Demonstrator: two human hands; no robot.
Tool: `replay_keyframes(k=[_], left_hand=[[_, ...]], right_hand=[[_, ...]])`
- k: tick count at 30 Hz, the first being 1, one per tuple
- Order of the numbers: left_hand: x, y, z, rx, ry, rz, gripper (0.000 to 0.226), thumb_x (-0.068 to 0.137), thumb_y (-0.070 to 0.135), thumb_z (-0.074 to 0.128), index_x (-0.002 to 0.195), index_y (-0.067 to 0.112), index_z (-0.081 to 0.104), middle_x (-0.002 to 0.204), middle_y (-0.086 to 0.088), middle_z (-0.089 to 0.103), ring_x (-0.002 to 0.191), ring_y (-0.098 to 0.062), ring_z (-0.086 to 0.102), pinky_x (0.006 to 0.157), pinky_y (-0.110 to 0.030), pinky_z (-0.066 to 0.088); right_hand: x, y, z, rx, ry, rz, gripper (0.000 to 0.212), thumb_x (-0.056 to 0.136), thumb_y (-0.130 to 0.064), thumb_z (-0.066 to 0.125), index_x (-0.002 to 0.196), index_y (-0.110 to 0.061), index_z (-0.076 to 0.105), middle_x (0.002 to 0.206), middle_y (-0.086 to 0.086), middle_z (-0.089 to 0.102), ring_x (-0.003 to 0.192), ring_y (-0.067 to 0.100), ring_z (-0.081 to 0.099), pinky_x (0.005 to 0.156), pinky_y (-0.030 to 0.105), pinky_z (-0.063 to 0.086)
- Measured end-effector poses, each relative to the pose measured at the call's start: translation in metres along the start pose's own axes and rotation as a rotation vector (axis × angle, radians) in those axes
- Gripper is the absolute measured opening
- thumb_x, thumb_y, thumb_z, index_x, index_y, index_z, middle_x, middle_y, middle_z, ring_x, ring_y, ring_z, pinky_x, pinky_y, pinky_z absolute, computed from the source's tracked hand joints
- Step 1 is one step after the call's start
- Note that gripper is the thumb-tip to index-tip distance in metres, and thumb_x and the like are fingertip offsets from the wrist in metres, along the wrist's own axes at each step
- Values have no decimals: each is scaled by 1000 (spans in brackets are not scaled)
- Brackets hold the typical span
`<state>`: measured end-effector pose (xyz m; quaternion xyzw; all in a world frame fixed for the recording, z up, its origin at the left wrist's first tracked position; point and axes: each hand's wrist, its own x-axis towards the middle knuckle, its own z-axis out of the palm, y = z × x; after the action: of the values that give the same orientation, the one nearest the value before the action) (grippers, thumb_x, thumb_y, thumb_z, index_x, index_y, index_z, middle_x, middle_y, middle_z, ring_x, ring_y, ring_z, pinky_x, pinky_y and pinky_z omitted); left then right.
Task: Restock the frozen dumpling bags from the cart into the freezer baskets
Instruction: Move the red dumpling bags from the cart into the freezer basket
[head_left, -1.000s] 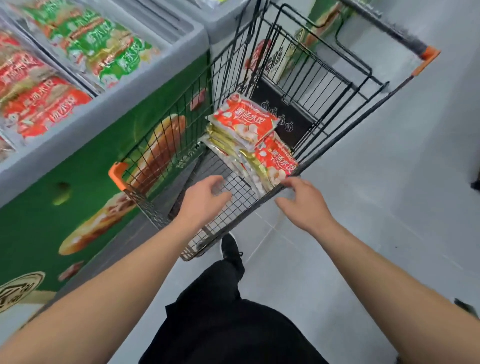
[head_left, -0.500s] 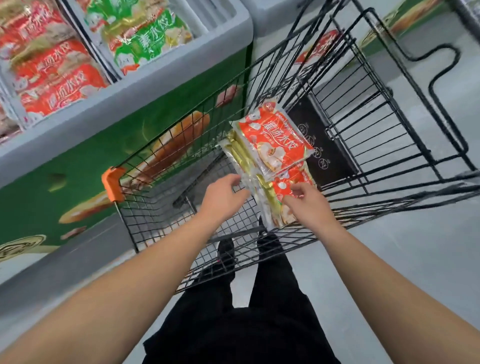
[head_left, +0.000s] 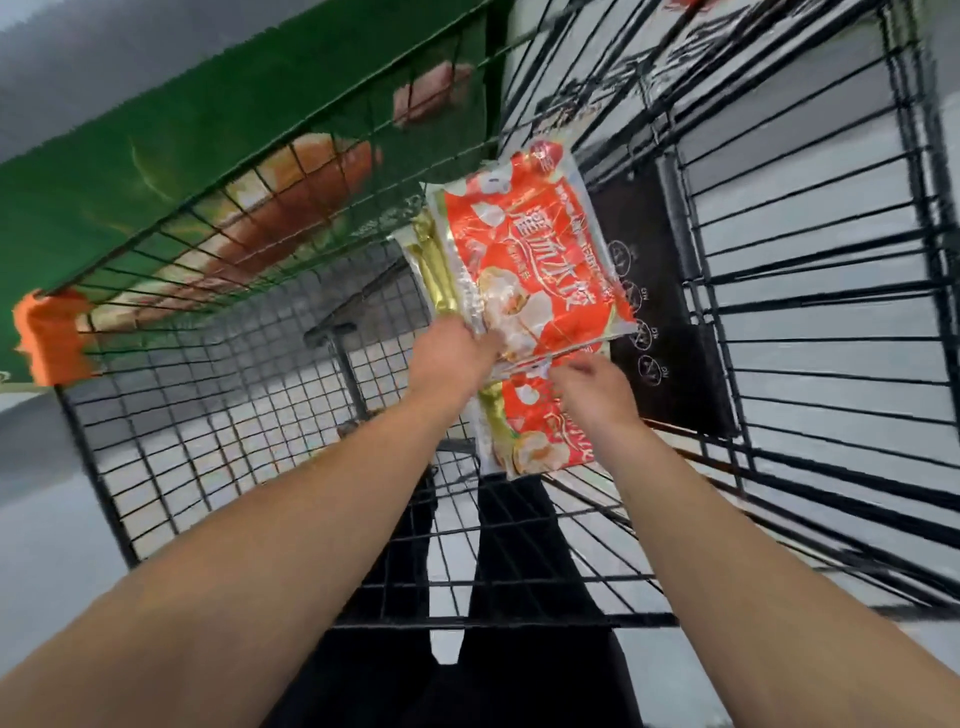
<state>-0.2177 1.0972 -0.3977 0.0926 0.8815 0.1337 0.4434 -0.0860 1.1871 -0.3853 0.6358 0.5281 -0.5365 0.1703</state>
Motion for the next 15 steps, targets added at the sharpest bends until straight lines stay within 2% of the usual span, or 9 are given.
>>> replay_keyframes(k=[2, 5, 7, 9, 10, 12, 13, 15], left_hand=[[11, 4, 4, 75, 54, -7, 31, 94, 40, 62, 86, 10, 57, 75, -2, 59, 67, -18, 57, 56, -29, 39], [21, 5, 6, 99, 49, 13, 26, 95, 30, 62, 78, 10, 58, 77, -6, 61, 75, -27, 61, 58, -29, 40], [18, 2, 3, 24, 19, 38, 31, 93, 24, 61, 66, 15, 48, 69, -4, 55, 72, -28, 56, 53, -31, 37], [8, -1, -3, -176, -32, 32, 38, 90, 24, 65, 58, 18, 45, 66, -5, 58, 70, -33, 60, 59, -35, 50], [-1, -2, -5, -262, -71, 19, 37, 89, 24, 68, 58, 18, 49, 65, -5, 63, 68, -31, 64, 63, -37, 55], [-22, -4, -4, -315, -208, -13, 29, 91, 22, 69, 65, 13, 60, 63, -3, 68, 56, -16, 66, 62, -32, 56], [-32, -5, -1, -331, -285, -33, 26, 91, 19, 69, 68, 9, 63, 61, -2, 69, 53, -11, 64, 61, -31, 56], [-48, -9, 3, -248, -427, -26, 31, 91, 20, 68, 63, 7, 66, 55, 0, 67, 51, -14, 62, 64, -33, 56]], right_hand=[[9, -1, 2, 26, -26, 21, 12, 86, -32, 66, 93, -23, 62, 89, -1, 66, 95, 26, 66, 93, 41, 52], [18, 1, 5, 170, -72, 80, 32, 69, -45, 65, 93, -25, 66, 93, 1, 72, 91, 28, 70, 91, 51, 56], [20, 0, 8, 298, -78, 136, 34, 68, -48, 66, 93, -25, 65, 90, -1, 70, 86, 23, 67, 93, 48, 55], [16, -5, 8, 480, -79, 183, 18, 85, -37, 67, 96, -22, 66, 89, 0, 70, 83, 21, 67, 88, 37, 56], [16, -5, 9, 599, -78, 203, 14, 92, -28, 65, 103, -20, 66, 94, 2, 73, 85, 20, 70, 84, 34, 57], [13, -2, 9, 754, -56, 244, 18, 96, -18, 64, 114, -17, 66, 101, 4, 76, 90, 20, 74, 83, 36, 60], [10, 4, 9, 771, -31, 251, 15, 96, -16, 64, 110, -17, 68, 98, 4, 77, 88, 20, 74, 82, 37, 61], [5, 20, 9, 682, 24, 233, 9, 95, -19, 64, 92, -19, 73, 88, 1, 77, 82, 20, 75, 81, 42, 61]])
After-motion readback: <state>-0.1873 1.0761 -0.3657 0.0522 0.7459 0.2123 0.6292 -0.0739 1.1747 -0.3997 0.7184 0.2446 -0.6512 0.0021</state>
